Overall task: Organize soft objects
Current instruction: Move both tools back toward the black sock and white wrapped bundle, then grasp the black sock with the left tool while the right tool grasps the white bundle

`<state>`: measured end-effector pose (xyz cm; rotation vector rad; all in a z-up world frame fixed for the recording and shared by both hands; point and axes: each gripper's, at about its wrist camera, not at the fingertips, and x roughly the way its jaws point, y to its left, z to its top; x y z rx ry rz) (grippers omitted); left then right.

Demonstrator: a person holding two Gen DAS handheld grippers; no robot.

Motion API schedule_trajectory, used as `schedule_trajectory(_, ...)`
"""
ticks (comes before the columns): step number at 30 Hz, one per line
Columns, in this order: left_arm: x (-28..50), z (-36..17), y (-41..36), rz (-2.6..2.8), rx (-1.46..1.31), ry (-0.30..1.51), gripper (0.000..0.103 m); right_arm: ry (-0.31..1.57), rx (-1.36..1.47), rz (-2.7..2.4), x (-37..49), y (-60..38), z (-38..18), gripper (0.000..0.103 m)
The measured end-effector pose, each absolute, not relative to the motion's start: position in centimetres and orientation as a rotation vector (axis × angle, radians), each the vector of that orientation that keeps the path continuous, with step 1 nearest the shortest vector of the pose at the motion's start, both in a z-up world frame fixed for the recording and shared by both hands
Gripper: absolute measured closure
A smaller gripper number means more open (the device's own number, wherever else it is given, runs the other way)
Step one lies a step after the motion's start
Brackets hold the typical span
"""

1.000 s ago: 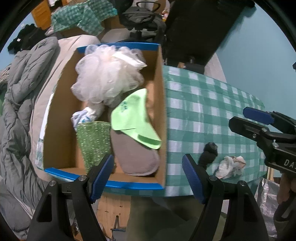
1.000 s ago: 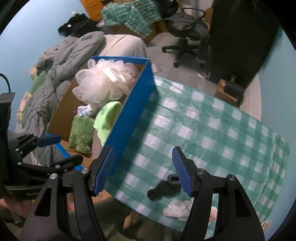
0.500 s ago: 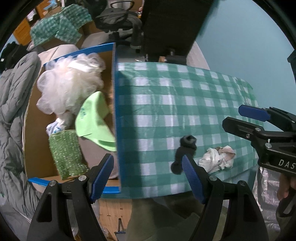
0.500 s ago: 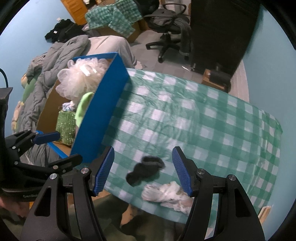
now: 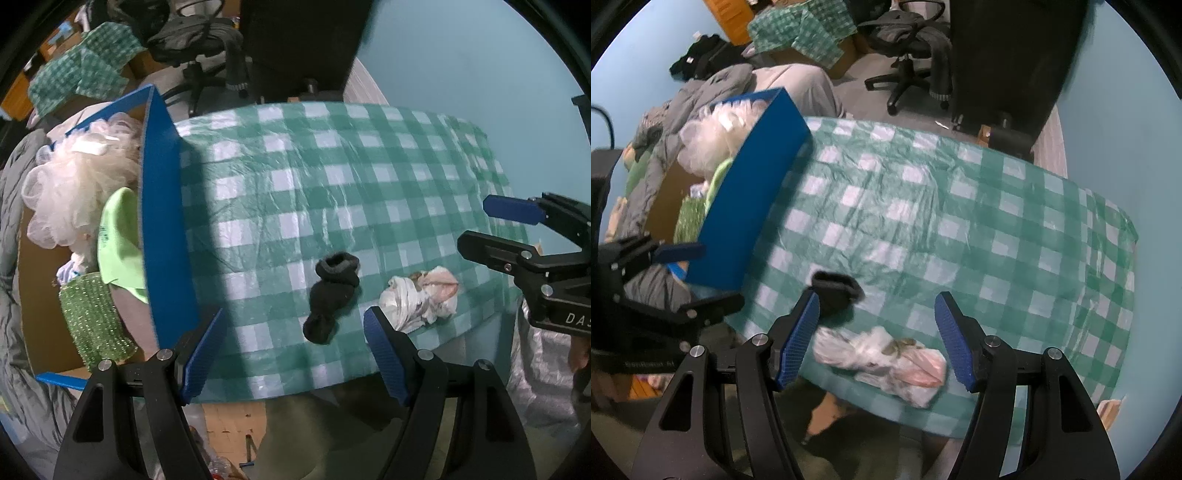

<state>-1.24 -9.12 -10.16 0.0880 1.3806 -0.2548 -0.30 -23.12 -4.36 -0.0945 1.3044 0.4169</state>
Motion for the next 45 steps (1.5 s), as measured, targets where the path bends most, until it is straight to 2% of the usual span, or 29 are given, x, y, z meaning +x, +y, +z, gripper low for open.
schedule_trajectory(12,-2.6,-14.4,-10.5,-0.261,0.163,1.434,0.025,1.373,-0.194,0.535,-3.6,-23.8,-9.5,0.038)
schedule_trajectory(37,-2.9,-18.5,-11.0,-0.288,0.185,1.485,0.025,1.421,-0.387,0.616,-5.0,-21.6,-16.5,0.038)
schedule_trajectory(39,-2.7,-18.7,-10.7,-0.288,0.182,1.487,0.025,1.428,-0.347,0.600,-4.6,-22.1,-16.6,0.045)
schedule_trajectory(41,-2.4,-18.9,-10.6,-0.289,0.178,1.488,0.025,1.431,-0.287,0.576,-4.1,-22.8,-16.6,0.056)
schedule_trajectory(45,-1.6,-19.1,-10.6,-0.290,0.170,1.488,0.025,1.428,-0.163,0.519,-2.9,-24.4,-16.2,0.064)
